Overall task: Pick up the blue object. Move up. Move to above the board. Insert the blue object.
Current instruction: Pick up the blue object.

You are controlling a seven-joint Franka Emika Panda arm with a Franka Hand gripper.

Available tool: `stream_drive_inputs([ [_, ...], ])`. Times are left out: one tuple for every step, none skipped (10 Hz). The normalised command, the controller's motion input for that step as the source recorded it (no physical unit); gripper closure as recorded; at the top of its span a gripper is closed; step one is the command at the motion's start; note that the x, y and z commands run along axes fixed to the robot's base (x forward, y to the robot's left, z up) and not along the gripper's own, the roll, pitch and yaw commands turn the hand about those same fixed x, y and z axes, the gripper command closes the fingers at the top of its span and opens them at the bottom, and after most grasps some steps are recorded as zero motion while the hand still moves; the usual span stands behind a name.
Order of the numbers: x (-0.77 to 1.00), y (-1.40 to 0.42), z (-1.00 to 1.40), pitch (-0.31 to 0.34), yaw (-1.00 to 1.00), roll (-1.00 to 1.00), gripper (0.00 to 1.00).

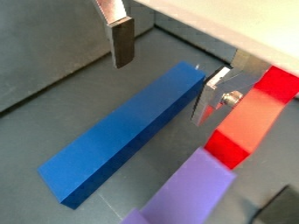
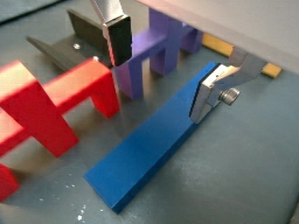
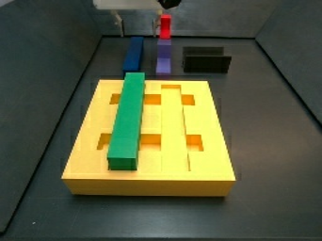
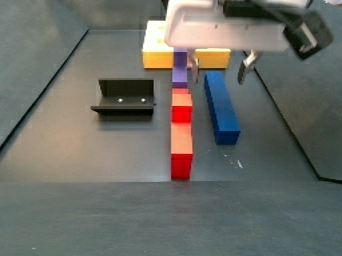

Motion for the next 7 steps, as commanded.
stream_drive_inputs([
  [-0.25,0.00,-0.43,-0.021,-0.18,-0.02,0.00],
  [-0.17,0.00,-0.44,-0.040,0.00,-0.01,0.00],
  [-0.14,0.00,-0.38,-0.034,0.00,0.00,0.00],
  [-0.13,0.00,-0.23,-0.006,0.02,0.00,0.00],
  [-0.11,0.00,-0.24,-0.019,0.01,0.00,0.00],
  [-0.10,0.00,-0.30,-0.036,0.00,0.00,0.00],
  [-0.09,0.00,-0.27,-0.040,0.00,0.00,0.00],
])
